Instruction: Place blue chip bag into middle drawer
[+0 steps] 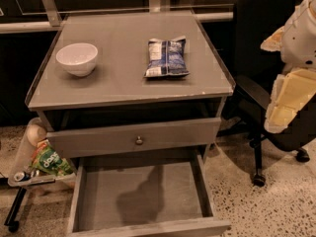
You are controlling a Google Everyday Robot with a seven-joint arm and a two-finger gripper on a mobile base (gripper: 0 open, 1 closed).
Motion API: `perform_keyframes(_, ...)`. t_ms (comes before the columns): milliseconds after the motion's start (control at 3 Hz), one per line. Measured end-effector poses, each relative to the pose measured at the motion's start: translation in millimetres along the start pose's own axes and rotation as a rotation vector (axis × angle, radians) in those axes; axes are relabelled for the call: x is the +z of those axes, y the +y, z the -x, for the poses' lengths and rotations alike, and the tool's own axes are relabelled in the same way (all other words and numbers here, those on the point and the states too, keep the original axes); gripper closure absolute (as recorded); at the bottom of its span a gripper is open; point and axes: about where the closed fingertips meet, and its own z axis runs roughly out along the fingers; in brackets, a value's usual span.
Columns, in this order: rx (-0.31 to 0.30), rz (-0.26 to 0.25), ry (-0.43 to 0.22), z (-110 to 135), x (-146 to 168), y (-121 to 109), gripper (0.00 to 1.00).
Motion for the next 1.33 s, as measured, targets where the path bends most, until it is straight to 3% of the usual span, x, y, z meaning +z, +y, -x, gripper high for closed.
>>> perform_keyframes(333, 0.0, 0.0, 0.0, 0.0, 0.0, 0.0, 0.0)
perform_keyframes(667, 0.062, 0.013, 0.006, 10.7, 5.7, -17.6, 0.0)
perform_keyframes(1000, 0.136, 0.006, -0.001, 34.7, 24.8, -62.2, 0.0)
perform_keyframes(1333, 0.149, -0.002, 0.001, 61.5, 48.3, -106.1, 0.0)
